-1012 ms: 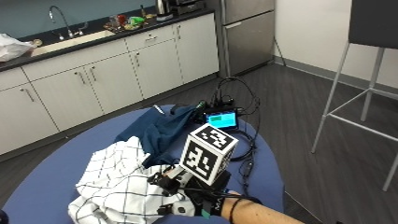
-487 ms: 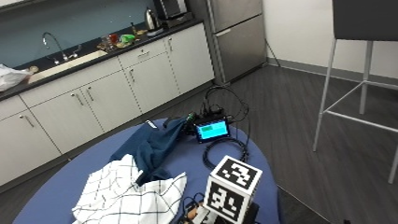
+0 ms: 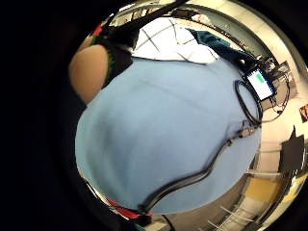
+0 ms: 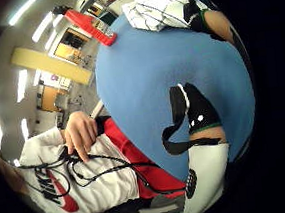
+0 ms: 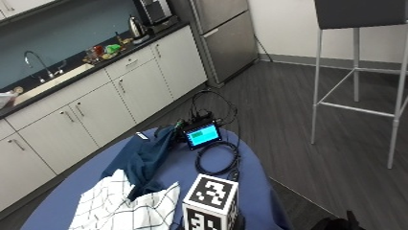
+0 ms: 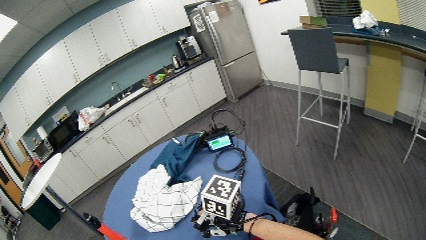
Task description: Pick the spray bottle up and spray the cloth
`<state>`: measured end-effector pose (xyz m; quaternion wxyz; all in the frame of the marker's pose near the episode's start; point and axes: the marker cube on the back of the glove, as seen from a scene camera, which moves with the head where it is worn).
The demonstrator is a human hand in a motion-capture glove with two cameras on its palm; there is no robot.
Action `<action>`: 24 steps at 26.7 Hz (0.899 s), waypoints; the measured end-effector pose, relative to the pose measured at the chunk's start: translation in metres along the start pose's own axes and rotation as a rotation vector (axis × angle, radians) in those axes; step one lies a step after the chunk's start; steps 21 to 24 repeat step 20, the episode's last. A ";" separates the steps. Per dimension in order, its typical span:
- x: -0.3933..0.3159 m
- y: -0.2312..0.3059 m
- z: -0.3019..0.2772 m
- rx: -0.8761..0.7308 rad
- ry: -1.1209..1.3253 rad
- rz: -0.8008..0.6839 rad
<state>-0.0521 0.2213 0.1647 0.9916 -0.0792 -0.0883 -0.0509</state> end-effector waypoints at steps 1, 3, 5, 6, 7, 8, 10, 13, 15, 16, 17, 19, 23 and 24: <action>-0.002 -0.003 -0.001 -0.002 0.004 -0.008; -0.004 -0.007 -0.002 -0.002 0.013 -0.023; -0.006 -0.011 -0.003 -0.001 0.022 -0.036; -0.007 -0.013 -0.003 0.000 0.025 -0.042; -0.009 -0.015 -0.004 0.000 0.028 -0.048; -0.010 -0.016 -0.005 -0.001 0.030 -0.053; -0.013 -0.019 -0.006 -0.001 0.037 -0.062; -0.016 -0.023 -0.005 -0.001 0.044 -0.074; -0.017 -0.025 -0.005 0.000 0.045 -0.080; -0.018 -0.025 -0.005 0.002 0.043 -0.082; -0.018 -0.026 -0.005 0.005 0.041 -0.083; -0.018 -0.027 -0.006 0.011 0.036 -0.084; -0.018 -0.027 -0.006 0.013 0.035 -0.084; -0.018 -0.027 -0.006 0.013 0.035 -0.084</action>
